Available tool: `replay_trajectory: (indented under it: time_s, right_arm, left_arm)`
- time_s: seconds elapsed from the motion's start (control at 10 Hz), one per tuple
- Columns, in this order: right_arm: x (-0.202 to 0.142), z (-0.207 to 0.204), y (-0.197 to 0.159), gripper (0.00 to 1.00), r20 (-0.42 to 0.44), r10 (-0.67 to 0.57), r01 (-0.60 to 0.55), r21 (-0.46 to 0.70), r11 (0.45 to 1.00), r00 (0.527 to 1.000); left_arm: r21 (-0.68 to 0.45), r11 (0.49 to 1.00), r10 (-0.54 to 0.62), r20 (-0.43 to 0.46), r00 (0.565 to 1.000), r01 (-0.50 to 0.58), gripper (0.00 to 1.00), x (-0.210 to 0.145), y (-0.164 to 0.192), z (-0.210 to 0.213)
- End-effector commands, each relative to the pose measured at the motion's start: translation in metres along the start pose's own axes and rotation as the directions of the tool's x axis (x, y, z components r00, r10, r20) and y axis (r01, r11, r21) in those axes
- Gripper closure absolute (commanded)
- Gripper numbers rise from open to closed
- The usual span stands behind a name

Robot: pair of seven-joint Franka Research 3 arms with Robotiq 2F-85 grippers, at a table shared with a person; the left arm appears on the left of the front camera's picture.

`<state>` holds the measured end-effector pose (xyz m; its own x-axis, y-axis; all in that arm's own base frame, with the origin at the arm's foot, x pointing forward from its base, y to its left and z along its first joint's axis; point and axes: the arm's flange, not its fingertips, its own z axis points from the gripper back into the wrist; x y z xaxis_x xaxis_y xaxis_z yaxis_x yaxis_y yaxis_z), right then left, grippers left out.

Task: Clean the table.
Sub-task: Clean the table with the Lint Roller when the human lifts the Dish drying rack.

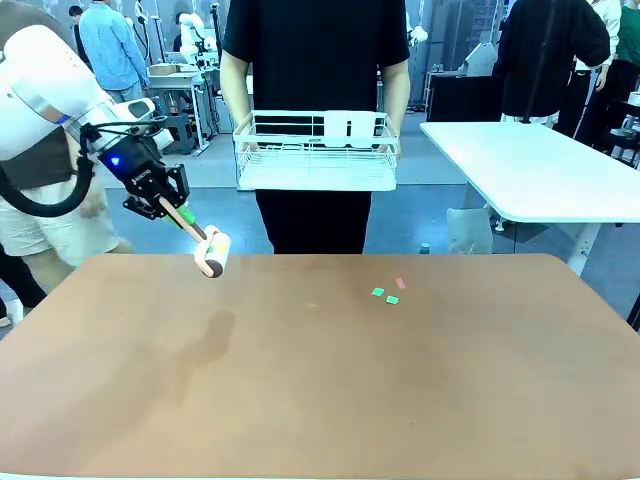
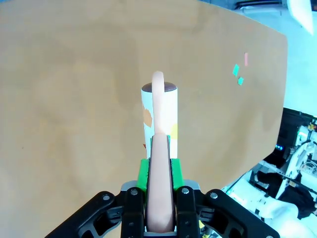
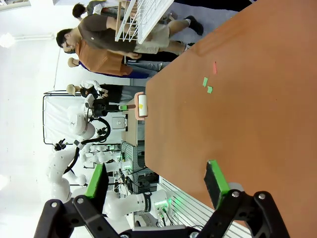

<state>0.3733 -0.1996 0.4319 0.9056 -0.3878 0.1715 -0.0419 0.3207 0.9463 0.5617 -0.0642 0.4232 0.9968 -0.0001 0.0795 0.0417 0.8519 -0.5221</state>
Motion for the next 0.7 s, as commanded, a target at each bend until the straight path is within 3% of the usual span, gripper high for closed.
replay_trajectory:
  time_s: [0.0, 0.1, 0.6]
  right_arm:
    - [0.0, 0.001, 0.003, 0.0, 0.003, 0.003, -0.003, 0.01, 1.0, 1.0]
    - [0.0, 0.001, 0.003, 0.0, 0.003, 0.003, -0.003, 0.01, 1.0, 1.0]
    - [0.0, 0.001, 0.003, 0.0, 0.003, 0.003, -0.003, 0.01, 1.0, 1.0]
  left_arm:
    - [-0.063, 0.998, 0.023, -0.004, 1.0, -0.023, 0.79, 0.016, -0.012, -0.031]
    - [-0.07, 0.995, 0.063, -0.02, 0.998, -0.064, 0.79, 0.028, -0.023, -0.05]
    - [-0.057, 0.998, 0.013, -0.022, 1.0, -0.014, 0.79, 0.054, -0.082, -0.141]
